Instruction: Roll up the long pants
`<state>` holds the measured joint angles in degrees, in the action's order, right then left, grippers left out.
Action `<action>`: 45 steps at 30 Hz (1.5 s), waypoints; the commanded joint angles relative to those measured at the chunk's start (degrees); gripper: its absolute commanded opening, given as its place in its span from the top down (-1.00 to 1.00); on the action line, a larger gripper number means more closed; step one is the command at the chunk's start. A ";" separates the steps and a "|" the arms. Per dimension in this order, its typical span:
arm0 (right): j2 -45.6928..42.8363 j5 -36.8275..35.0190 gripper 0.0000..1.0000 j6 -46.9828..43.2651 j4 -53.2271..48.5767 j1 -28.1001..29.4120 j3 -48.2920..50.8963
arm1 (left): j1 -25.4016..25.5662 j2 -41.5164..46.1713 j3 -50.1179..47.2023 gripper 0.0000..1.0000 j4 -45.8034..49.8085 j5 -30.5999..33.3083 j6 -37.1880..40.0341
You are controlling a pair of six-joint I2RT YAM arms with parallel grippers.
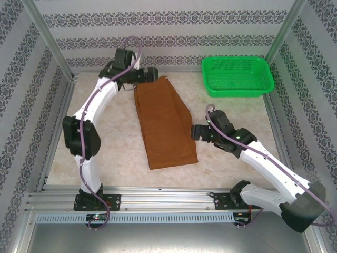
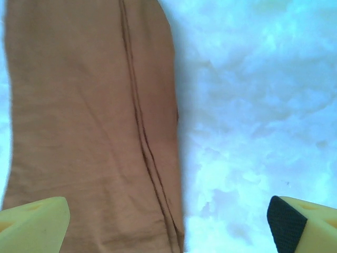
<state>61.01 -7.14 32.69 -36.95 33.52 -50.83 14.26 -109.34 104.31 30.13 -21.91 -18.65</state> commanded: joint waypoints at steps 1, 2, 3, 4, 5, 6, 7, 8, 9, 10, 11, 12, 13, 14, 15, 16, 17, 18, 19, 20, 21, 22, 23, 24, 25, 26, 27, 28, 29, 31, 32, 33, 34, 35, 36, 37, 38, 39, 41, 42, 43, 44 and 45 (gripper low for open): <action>0.82 3.83 -0.95 -1.73 4.33 0.49 0.70 | 1.15 8.67 -17.51 -1.00 -12.44 -4.38 -10.14; 1.05 3.90 -0.96 -2.37 5.80 0.45 1.19 | 0.83 10.66 -19.88 -1.00 -12.05 -7.67 -12.83; 1.20 4.80 -0.95 -2.78 7.90 0.49 1.79 | 0.90 12.00 -22.13 -1.00 -12.17 -12.29 -13.71; 1.51 5.23 -0.95 -2.68 9.18 0.43 2.12 | 1.24 13.67 -26.22 -1.00 -16.12 -16.71 -15.05; 2.08 5.65 -0.95 -2.55 10.04 0.32 2.19 | 1.30 15.84 -30.94 -1.00 -22.37 -20.40 -17.44; 2.78 6.24 -0.95 -2.69 10.80 0.24 2.05 | 1.30 17.66 -34.35 -1.00 -26.60 -22.02 -20.06; 3.47 6.28 -0.96 -2.87 10.94 0.19 1.74 | 1.30 18.85 -35.43 -1.00 -26.05 -21.06 -21.23; 4.39 6.06 -0.95 -3.08 11.15 0.14 1.47 | 1.85 19.56 -34.54 -1.00 -21.35 -18.15 -20.51; 5.23 5.96 -0.95 -3.22 11.16 0.01 0.91 | 3.06 20.10 -31.73 -1.00 -13.08 -13.23 -17.62; 6.37 5.34 -0.95 -3.06 10.31 -0.10 0.27 | 4.42 21.14 -30.55 -0.95 -7.58 -7.98 -15.21; 7.41 3.76 -0.95 -2.26 9.50 -0.04 -0.54 | 6.19 23.35 -31.49 -0.89 -6.39 -3.57 -12.33; 8.29 3.02 -0.95 -1.56 9.35 -0.25 -0.74 | 7.58 26.51 -35.07 -1.00 -9.47 0.17 -11.66; 8.84 3.83 -0.95 -1.36 9.86 -0.58 -0.53 | 8.59 29.84 -38.71 -1.00 -12.54 4.10 -12.06; 9.54 5.30 -0.95 -1.42 10.68 -0.98 -0.48 | 9.90 33.60 -41.95 -1.00 -14.49 7.93 -12.82; 10.53 5.75 -0.95 -1.10 9.92 -1.21 -0.96 | 10.61 35.26 -42.20 -1.00 -12.85 6.94 -10.82; 11.58 5.09 -0.95 -1.09 9.02 -1.26 -1.65 | 11.28 34.50 -39.29 -1.00 -5.81 5.96 -7.21; 12.64 4.09 -0.95 -1.56 7.88 -1.26 -2.45 | 13.70 33.27 -36.35 -1.00 2.50 9.77 -1.95; 13.76 2.78 -0.96 -2.23 6.91 -1.26 -3.07 | 18.29 32.79 -35.76 -1.00 8.11 19.61 2.55; 14.67 1.85 -0.95 -2.96 6.28 -1.31 -3.39 | 22.30 32.61 -36.71 -1.00 10.78 27.82 5.33; 15.73 0.74 -0.94 -3.48 5.94 -1.39 -3.74 | 25.12 32.33 -38.30 -1.00 12.34 33.41 7.05; 16.95 0.29 -0.86 -3.74 6.01 -1.72 -3.82 | 25.79 31.42 -39.58 -1.00 13.73 36.55 6.60; 18.21 0.80 -0.63 -4.08 6.32 -2.20 -3.85 | 25.42 30.29 -40.53 -1.00 14.21 38.98 5.12; 19.87 2.12 -0.20 -4.74 7.08 -2.84 -3.89 | 24.90 28.72 -41.22 -1.00 14.22 42.35 3.46; 21.90 3.48 0.33 -4.96 7.89 -3.46 -3.98 | 24.11 26.84 -41.27 -1.00 13.68 44.74 2.84; 23.72 4.21 1.00 -4.87 7.89 -3.96 -4.34 | 23.09 25.03 -40.48 -1.00 13.42 45.80 2.16; 25.70 4.46 1.00 -4.45 7.59 -4.08 -4.90 | 21.80 22.41 -39.27 -1.00 13.06 47.30 0.94; 27.28 5.51 1.00 -4.35 8.28 -4.01 -5.06 | 20.10 19.90 -37.54 -1.00 12.46 47.94 -0.84; 28.07 6.50 1.00 -4.07 9.18 -3.90 -4.73 | 18.62 17.81 -36.29 -0.99 11.32 46.14 -1.41; 28.73 7.95 1.00 -3.80 10.33 -3.73 -4.15 | 17.27 15.47 -34.91 -0.98 9.37 44.02 -1.91; 29.59 9.99 1.00 -3.13 11.35 -3.22 -3.67 | 15.93 10.89 -32.21 -0.97 5.67 40.86 -1.82; 29.70 10.62 1.00 -2.93 11.41 -2.82 -3.43 | 15.71 8.05 -29.91 -0.95 5.38 40.43 -1.57; 29.43 10.98 1.00 -2.78 11.37 -2.31 -3.16 | 15.67 5.24 -27.10 -0.94 5.76 40.86 -1.13; 28.81 10.99 1.00 -2.65 11.54 -1.70 -2.74 | 15.57 3.06 -24.99 -0.93 5.71 40.61 -0.10; 27.91 10.75 1.00 -2.24 11.81 -1.05 -1.96 | 15.55 0.81 -22.48 -0.82 5.70 40.45 1.04; 26.86 10.65 1.00 -1.98 12.42 -0.49 -1.03 | 15.51 -1.24 -20.09 -0.65 5.88 40.63 1.84; 26.04 10.64 1.00 -1.66 12.98 0.03 -0.30 | 15.36 -2.99 -18.09 -0.63 6.18 39.97 2.54; 25.51 10.47 1.00 -1.28 13.43 0.40 0.41 | 15.11 -4.92 -15.67 -0.66 6.45 38.41 3.27; 25.38 10.54 1.00 -0.81 13.69 0.65 0.92 | 14.88 -6.71 -13.61 -0.74 6.45 37.29 3.74; 26.32 10.17 1.00 0.05 13.23 0.92 1.08 | 14.27 -10.64 -8.67 -0.80 8.29 34.79 3.54; 27.09 10.52 1.00 0.25 13.29 1.09 1.18 | 13.86 -13.18 -6.01 -0.80 9.52 33.47 3.46; 27.71 10.75 1.00 0.48 13.40 1.27 1.28 | 13.57 -14.96 -3.79 -0.80 10.43 32.76 3.41; 28.39 10.60 1.00 0.85 13.55 1.81 1.39 | 13.28 -17.00 -1.83 -0.80 10.95 31.79 3.66; 28.95 10.48 1.00 1.27 13.80 2.23 1.56 | 12.94 -18.75 -0.30 -0.80 11.24 31.06 3.88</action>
<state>88.27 3.07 31.83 -23.92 34.63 -50.17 28.69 -124.25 100.16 37.36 12.47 -16.43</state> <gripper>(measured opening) 0.064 0.901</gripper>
